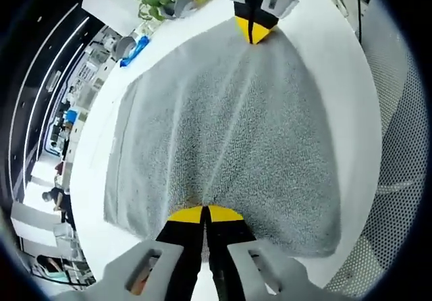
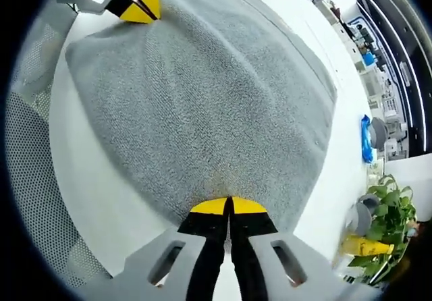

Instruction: Fold the towel on the table until its edges align and the towel forms a compact rectangular stack.

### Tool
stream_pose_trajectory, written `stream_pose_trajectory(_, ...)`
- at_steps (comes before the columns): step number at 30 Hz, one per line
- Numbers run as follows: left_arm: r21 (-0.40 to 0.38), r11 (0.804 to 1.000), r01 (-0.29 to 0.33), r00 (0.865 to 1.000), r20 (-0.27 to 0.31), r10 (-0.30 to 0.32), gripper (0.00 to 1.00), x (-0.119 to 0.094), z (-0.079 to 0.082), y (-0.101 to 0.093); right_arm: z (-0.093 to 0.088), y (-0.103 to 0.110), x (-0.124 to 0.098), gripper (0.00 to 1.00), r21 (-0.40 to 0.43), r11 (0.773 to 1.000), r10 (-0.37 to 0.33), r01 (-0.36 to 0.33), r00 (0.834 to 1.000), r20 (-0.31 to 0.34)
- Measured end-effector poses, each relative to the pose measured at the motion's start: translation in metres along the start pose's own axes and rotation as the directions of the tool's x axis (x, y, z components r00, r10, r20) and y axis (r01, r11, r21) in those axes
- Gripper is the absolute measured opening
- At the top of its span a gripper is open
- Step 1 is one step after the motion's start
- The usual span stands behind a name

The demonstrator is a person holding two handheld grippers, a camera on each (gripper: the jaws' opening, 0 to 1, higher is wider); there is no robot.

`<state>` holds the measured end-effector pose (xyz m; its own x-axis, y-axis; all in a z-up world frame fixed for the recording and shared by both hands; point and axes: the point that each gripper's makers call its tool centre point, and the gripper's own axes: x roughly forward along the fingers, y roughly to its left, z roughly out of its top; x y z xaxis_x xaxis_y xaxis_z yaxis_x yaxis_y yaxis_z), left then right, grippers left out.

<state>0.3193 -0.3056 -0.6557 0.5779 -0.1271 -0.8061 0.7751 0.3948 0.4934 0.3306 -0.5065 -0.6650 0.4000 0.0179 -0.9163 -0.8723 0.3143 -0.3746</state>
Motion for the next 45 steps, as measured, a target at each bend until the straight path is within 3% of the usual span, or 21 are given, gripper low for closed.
stream_pose_trajectory(5,0.006,1.0,-0.002,1.0,0.011,0.002,0.01,0.001,0.0,0.002,-0.001,0.003,-0.001,0.0,0.053,0.999,0.01,-0.011,1.0,0.019)
stream_pose_trajectory(14,-0.019,1.0,-0.001,1.0,0.024,0.002,0.01,0.002,0.001,0.003,-0.004,0.012,-0.006,0.0,0.077,0.997,0.021,-0.023,0.999,0.033)
stream_pose_trajectory(18,-0.077,0.997,0.007,0.999,0.031,-0.004,0.01,0.002,0.001,0.004,-0.005,0.014,-0.007,0.0,0.061,0.998,0.023,-0.025,0.999,0.035)
stream_pose_trajectory(21,-0.086,0.996,0.01,0.999,0.042,-0.007,0.01,0.002,0.001,0.004,-0.005,0.015,-0.008,0.0,0.091,0.995,0.032,-0.036,0.999,0.043)
stream_pose_trajectory(25,-0.162,0.986,0.027,0.998,0.058,-0.018,0.01,0.002,0.0,0.006,-0.006,0.015,-0.008,0.0,0.107,0.993,0.042,-0.047,0.998,0.054)
stream_pose_trajectory(38,-0.149,0.988,0.028,0.998,0.066,-0.018,0.01,0.003,0.001,0.006,-0.007,0.022,-0.012,0.0,0.156,0.984,0.068,-0.08,0.994,0.081)
stream_pose_trajectory(45,-0.178,0.983,0.04,0.996,0.086,-0.025,0.01,0.004,0.001,0.007,-0.007,0.027,-0.014,0.0,0.172,0.981,0.08,-0.095,0.993,0.093)
